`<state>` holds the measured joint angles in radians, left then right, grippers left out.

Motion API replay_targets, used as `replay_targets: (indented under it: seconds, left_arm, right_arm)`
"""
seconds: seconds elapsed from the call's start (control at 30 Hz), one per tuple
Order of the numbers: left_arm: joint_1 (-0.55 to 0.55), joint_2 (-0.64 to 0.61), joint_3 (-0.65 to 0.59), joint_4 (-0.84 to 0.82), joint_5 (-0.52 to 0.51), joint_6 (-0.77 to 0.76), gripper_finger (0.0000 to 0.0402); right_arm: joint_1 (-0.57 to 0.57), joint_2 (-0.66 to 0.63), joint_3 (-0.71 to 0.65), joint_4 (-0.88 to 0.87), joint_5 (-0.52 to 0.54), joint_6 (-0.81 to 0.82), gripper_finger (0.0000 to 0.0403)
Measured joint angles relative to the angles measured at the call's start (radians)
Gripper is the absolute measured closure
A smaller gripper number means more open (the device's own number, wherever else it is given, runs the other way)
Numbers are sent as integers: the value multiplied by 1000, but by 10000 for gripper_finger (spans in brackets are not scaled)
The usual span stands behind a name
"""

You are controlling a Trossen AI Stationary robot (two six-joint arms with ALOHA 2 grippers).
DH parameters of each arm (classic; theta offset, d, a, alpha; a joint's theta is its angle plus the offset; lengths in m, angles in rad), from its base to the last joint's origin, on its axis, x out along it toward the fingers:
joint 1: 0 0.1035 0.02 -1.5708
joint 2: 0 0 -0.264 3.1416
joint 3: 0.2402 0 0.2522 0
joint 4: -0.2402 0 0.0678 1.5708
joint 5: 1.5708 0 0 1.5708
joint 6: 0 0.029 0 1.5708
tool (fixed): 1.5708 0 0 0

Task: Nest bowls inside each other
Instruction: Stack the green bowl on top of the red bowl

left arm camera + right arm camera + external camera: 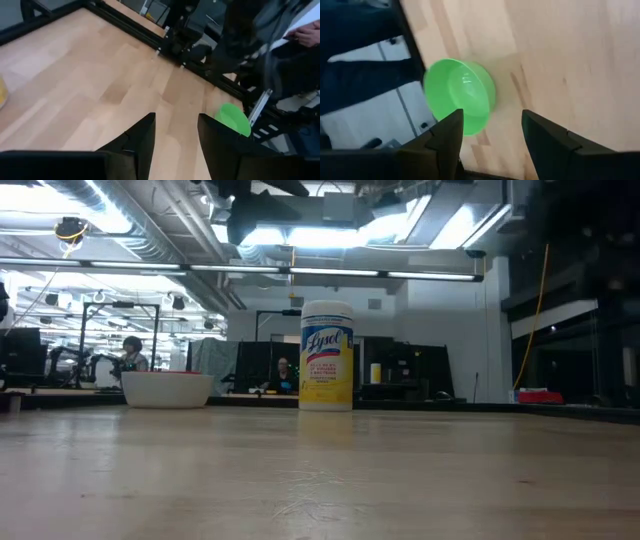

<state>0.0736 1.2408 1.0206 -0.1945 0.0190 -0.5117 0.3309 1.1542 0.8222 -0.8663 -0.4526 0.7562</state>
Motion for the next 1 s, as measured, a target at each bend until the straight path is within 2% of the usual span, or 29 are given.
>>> replay_targets:
  seconds: [0.17, 0.3, 0.7, 1.0]
  left_arm:
    - [0, 19, 0, 25, 6, 0, 258]
    - [1, 32, 0, 28, 25, -3, 258]
    - [1, 77, -2, 65, 89, -17, 258]
    - [1, 95, 0, 98, 107, -17, 258]
  right_arm:
    - [101, -17, -114, 206, 18, 188, 211]
    - [136, 7, -160, 368, 46, 267, 217]
    - [187, 34, -278, 497, 30, 360, 198]
    - [188, 34, -342, 569, 37, 390, 209]
